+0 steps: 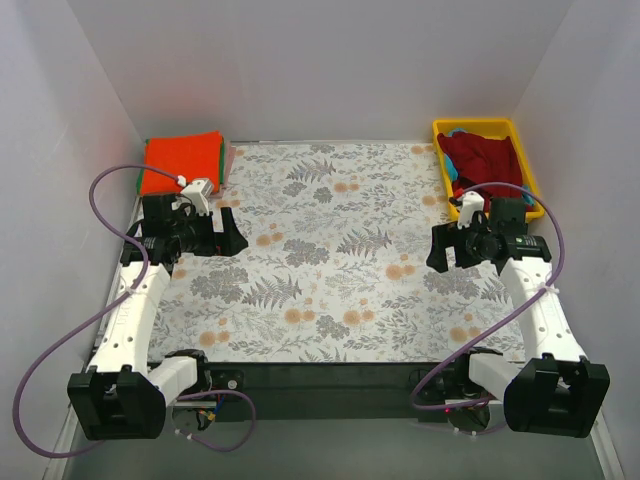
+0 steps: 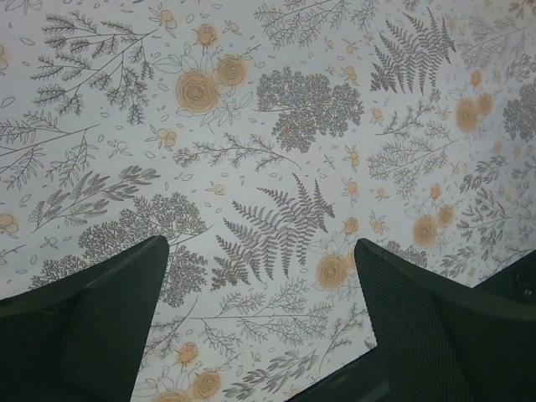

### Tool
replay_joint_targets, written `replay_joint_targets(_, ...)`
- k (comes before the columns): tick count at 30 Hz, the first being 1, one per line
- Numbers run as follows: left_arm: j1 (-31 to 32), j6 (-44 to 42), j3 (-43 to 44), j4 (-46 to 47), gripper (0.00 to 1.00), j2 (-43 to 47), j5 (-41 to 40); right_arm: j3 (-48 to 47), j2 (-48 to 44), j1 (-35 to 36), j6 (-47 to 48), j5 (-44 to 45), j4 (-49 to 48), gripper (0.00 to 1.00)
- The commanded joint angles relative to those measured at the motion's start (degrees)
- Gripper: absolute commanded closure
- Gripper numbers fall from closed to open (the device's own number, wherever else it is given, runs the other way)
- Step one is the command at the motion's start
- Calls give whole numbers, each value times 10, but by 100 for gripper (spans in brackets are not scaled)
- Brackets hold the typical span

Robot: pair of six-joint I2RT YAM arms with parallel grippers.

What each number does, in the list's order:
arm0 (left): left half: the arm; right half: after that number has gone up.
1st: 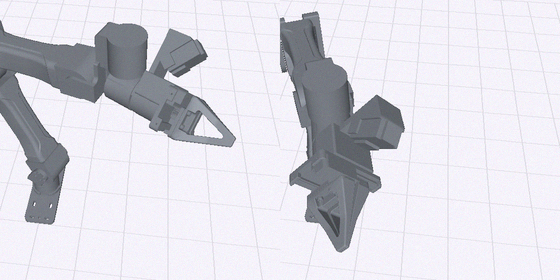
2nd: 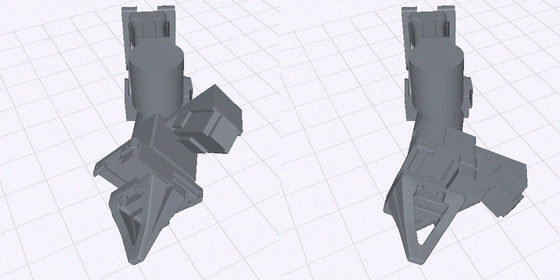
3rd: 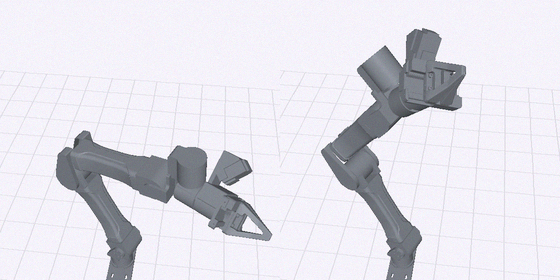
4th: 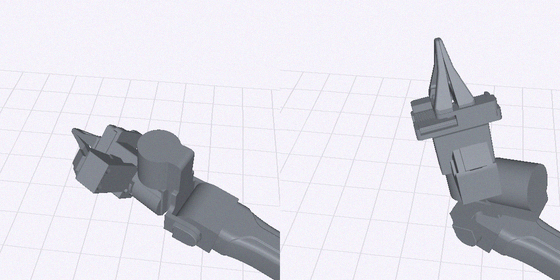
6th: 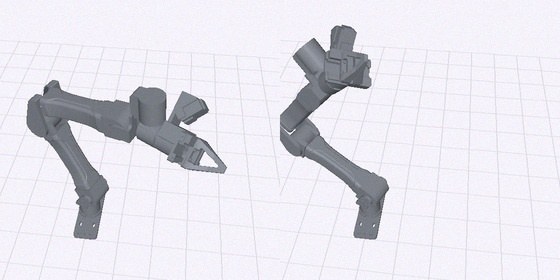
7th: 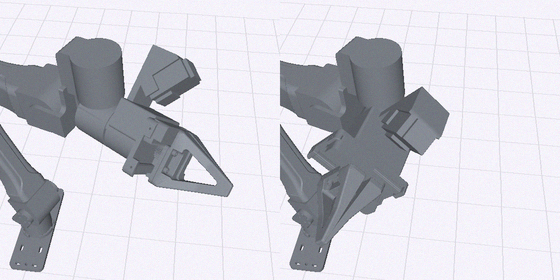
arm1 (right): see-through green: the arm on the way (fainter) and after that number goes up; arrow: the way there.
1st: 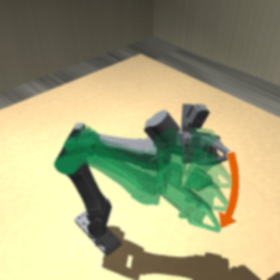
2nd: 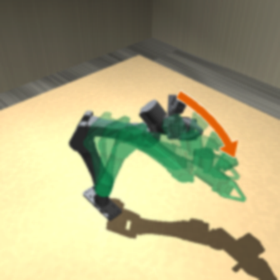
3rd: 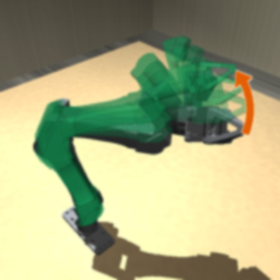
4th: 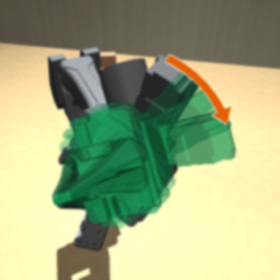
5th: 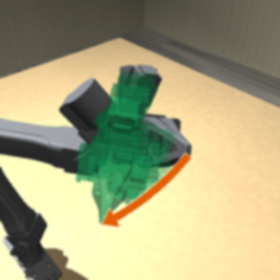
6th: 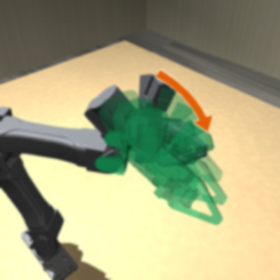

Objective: Fold and stack the t-shirts
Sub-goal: Grab the tshirt from the pile

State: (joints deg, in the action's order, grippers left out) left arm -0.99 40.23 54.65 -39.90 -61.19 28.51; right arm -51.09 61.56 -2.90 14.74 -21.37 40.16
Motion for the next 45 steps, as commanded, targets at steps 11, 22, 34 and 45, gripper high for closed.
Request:
replay_joint_targets(11,0,13,87,21,6,-68,51,-243,185,-34,14,49,-55,2)
replay_joint_targets(22,0,19,126,21,5,-145,69,-600,547,-105,-40,56,-79,2)
replay_joint_targets(34,0,-2,92,24,3,-155,29,-755,753,-122,-44,64,-110,2)
replay_joint_targets(45,0,-8,124,9,2,-159,16,-715,719,-125,-12,49,-93,86)
